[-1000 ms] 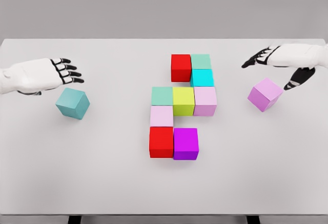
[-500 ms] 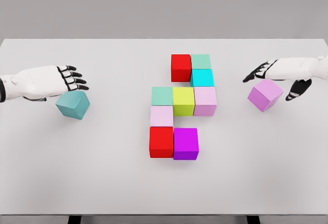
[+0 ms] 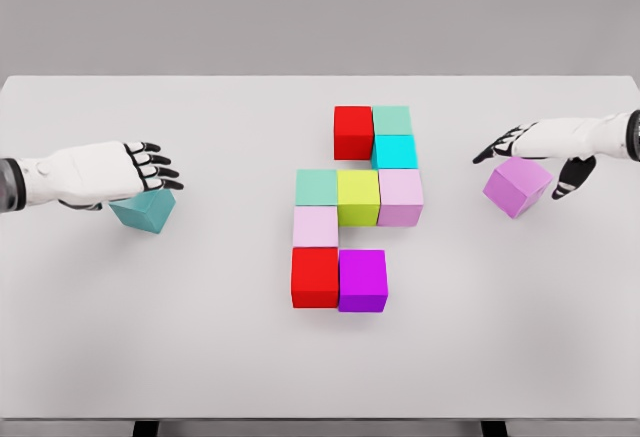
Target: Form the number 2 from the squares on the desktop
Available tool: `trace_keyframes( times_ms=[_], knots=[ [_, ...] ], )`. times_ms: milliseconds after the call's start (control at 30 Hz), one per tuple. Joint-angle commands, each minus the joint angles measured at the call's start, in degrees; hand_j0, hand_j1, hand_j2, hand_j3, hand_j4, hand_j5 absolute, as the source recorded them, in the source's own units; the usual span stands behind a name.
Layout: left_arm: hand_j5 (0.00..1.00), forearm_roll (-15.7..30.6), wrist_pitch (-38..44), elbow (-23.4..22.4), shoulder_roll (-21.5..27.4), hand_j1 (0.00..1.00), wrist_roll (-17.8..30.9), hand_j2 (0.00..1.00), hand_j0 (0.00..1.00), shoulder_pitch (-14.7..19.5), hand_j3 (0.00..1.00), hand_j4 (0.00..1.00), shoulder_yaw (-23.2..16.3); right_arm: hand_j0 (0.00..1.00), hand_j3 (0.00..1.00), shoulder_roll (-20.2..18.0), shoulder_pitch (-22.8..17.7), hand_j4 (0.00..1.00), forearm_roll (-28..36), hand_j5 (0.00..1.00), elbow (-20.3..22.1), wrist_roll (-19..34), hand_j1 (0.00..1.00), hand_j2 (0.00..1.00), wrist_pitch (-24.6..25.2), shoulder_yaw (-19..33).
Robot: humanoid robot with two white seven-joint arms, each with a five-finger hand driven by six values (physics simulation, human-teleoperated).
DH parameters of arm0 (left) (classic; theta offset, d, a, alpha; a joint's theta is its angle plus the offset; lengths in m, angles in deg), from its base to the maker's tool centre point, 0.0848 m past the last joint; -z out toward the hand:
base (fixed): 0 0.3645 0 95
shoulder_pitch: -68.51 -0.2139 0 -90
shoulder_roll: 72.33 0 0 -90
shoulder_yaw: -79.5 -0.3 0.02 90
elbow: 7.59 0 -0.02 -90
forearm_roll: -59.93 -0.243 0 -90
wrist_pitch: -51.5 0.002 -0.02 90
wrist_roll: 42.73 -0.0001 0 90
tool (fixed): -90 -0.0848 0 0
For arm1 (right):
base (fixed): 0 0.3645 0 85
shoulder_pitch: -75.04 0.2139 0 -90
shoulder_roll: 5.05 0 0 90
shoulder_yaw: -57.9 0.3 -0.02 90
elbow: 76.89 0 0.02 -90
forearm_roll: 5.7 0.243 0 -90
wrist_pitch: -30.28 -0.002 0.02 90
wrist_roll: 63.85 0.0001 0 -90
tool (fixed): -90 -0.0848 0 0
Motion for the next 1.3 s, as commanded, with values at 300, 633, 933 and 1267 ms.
trace_keyframes(
  times_ms=[300,633,933,1267],
  knots=[
    [1.0,0.0,0.0,-0.8,-0.5,1.0,0.0,1.0,1.0,0.0,1.0,1.0,-0.8,1.0,1.0,1.8,-0.8,1.0,-1.3,1.0,-1.6,0.0,1.0,1.0,0.1,-0.1],
    [1.0,-0.3,0.0,-0.9,-0.6,1.0,0.0,1.0,1.0,-0.3,1.0,1.0,-1.5,0.79,0.79,2.4,-0.9,0.79,-5.3,0.79,-1.5,0.0,0.79,0.79,0.1,-0.1],
    [0.68,-3.7,0.0,-0.8,-0.5,0.68,0.0,0.68,0.68,-0.4,0.68,0.68,-1.6,0.68,0.68,2.4,-0.8,0.68,-5.6,0.68,-1.2,0.0,0.68,0.68,0.1,0.4],
    [0.69,-3.5,0.0,-0.8,-0.6,0.69,0.0,0.69,0.69,0.0,0.69,0.69,-1.5,0.55,0.55,0.2,-0.6,0.55,-4.8,0.55,1.1,0.0,0.55,0.55,0.1,3.3]
  ],
)
